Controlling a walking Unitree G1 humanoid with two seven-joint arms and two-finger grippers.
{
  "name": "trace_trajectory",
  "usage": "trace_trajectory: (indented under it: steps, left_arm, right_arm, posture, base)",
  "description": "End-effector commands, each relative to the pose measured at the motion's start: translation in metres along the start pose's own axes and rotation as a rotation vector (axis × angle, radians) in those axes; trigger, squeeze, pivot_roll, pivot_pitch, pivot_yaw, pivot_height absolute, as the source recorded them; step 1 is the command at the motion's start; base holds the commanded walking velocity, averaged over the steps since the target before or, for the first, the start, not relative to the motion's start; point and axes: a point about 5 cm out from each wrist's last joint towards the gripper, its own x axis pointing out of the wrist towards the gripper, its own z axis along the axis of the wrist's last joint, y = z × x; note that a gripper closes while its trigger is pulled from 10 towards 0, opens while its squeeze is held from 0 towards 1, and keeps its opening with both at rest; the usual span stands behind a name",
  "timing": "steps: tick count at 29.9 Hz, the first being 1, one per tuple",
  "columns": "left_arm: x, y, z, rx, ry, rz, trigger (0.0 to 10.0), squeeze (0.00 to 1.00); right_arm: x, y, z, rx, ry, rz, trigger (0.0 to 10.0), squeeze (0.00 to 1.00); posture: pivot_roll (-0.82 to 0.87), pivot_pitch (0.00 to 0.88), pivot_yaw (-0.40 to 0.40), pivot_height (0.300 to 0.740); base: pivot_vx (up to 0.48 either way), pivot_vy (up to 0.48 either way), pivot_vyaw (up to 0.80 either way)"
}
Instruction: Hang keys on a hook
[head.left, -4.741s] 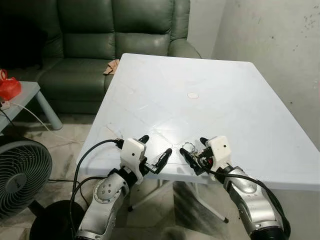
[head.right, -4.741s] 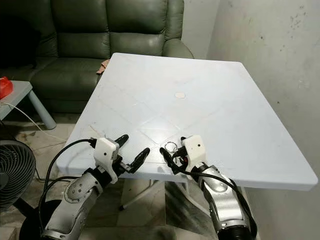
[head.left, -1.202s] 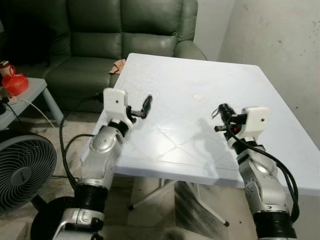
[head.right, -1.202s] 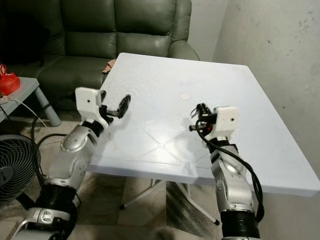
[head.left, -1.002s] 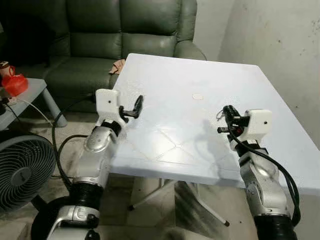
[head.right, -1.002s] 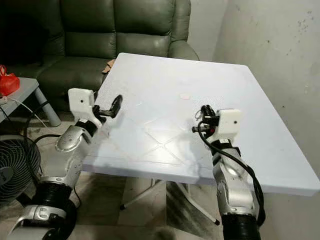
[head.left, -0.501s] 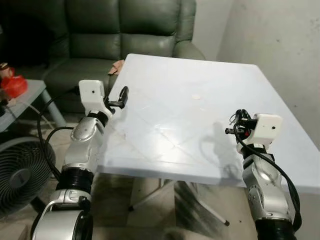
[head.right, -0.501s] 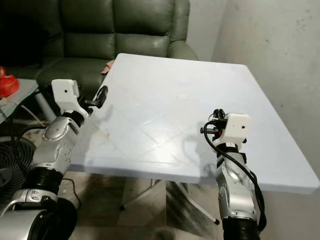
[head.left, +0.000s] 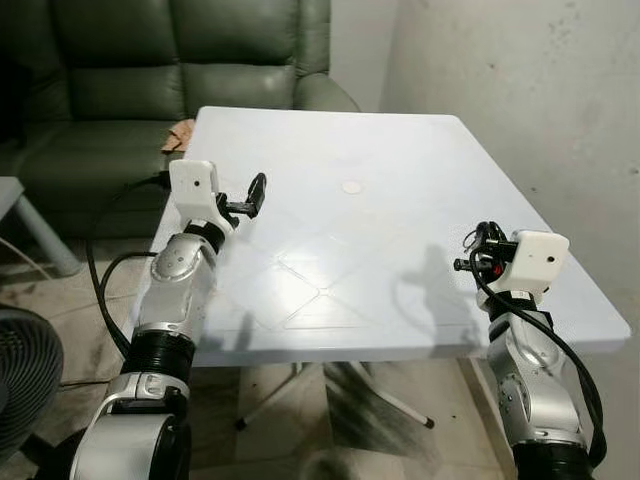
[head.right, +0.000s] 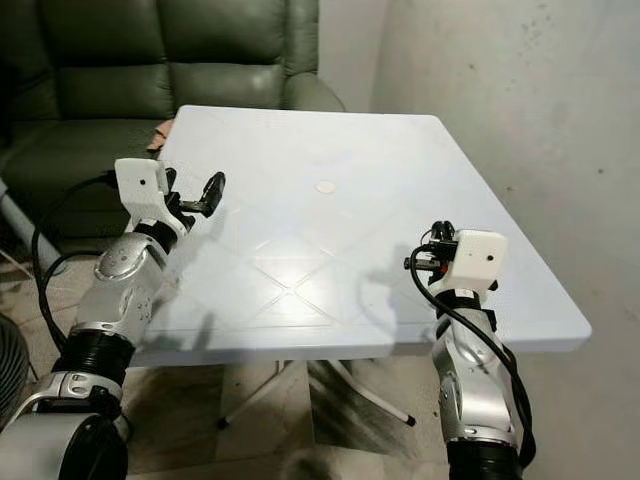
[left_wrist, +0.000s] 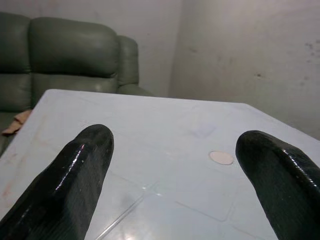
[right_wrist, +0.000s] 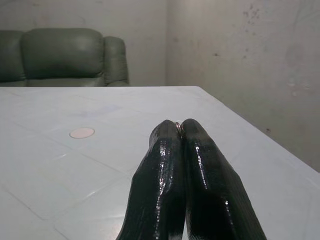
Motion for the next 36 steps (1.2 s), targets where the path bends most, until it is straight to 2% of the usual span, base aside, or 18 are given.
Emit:
trace_trajectory:
  steps: [1, 9, 15, 36]
  left_arm:
    - [0.0024, -0.004, 0.0018, 0.016, -0.006, -0.022, 10.0, 0.0]
    - [0.002, -0.007, -0.0001, 0.017, -0.006, -0.033, 10.0, 0.0]
    - [0.0017, -0.0057, 0.0001, 0.04, -0.01, -0.026, 10.0, 0.0]
    - [0.0017, -0.0024, 0.0023, 0.035, -0.02, -0.005, 10.0, 0.0]
  right_arm:
    - [0.0006, -0.0014, 0.0049, -0.006, -0.018, -0.01, 10.0, 0.0]
    - [0.0002, -0.0017, 0.0045, -0.009, -0.015, -0.009, 10.0, 0.0]
    - [0.0001, -0.0034, 0.0039, -0.011, -0.012, -0.014, 10.0, 0.0]
    - [0.0013, -0.0044, 0.0043, -0.017, -0.012, -0.022, 10.0, 0.0]
  posture:
    - [-0.02, 0.0, -0.011, 0.74]
    - [-0.02, 0.0, -0.011, 0.74]
    - [-0.02, 0.0, -0.012, 0.74]
    - [-0.01, 0.0, -0.004, 0.74]
  base:
    - [0.0, 0.0, -0.73]
    - [0.0, 0.0, -0.73]
    - [0.0, 0.0, -0.73]
    - [0.0, 0.0, -0.73]
